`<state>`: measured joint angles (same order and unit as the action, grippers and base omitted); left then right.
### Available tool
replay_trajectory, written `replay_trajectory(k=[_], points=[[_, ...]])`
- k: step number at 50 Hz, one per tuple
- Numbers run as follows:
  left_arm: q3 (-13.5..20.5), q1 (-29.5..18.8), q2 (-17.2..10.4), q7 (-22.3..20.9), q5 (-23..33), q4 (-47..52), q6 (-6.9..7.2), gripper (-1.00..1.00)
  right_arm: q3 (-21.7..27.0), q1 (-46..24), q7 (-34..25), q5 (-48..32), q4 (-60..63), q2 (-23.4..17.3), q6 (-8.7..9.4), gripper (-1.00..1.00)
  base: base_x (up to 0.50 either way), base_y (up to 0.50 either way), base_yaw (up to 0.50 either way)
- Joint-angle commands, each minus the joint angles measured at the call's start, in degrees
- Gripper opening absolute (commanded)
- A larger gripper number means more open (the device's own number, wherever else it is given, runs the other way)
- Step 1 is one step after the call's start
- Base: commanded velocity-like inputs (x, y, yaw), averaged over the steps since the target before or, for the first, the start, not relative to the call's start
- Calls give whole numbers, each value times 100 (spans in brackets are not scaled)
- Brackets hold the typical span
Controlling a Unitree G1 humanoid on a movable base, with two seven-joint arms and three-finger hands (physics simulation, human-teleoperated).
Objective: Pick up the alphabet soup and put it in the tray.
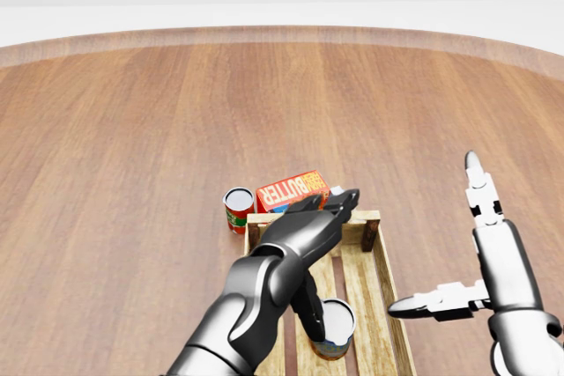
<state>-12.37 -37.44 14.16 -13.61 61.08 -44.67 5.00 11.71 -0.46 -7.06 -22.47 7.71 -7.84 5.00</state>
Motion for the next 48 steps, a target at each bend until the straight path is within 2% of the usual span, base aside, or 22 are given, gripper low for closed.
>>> replay_trajectory(k=[1, 23, 48], points=[[-67, 618, -214, -664, -9, 1681, 0, 100, -54, -23, 33, -19, -58, 14, 0, 100, 0, 0, 0], [182, 821, -640, -811, -482, 2714, 0, 100, -112, -18, 52, -55, -82, 36, 0, 100, 0, 0, 0], [498, 1265, -1097, -531, -1211, 3704, 0, 100, -261, 13, 119, -99, -89, 127, 0, 100, 0, 0, 0]])
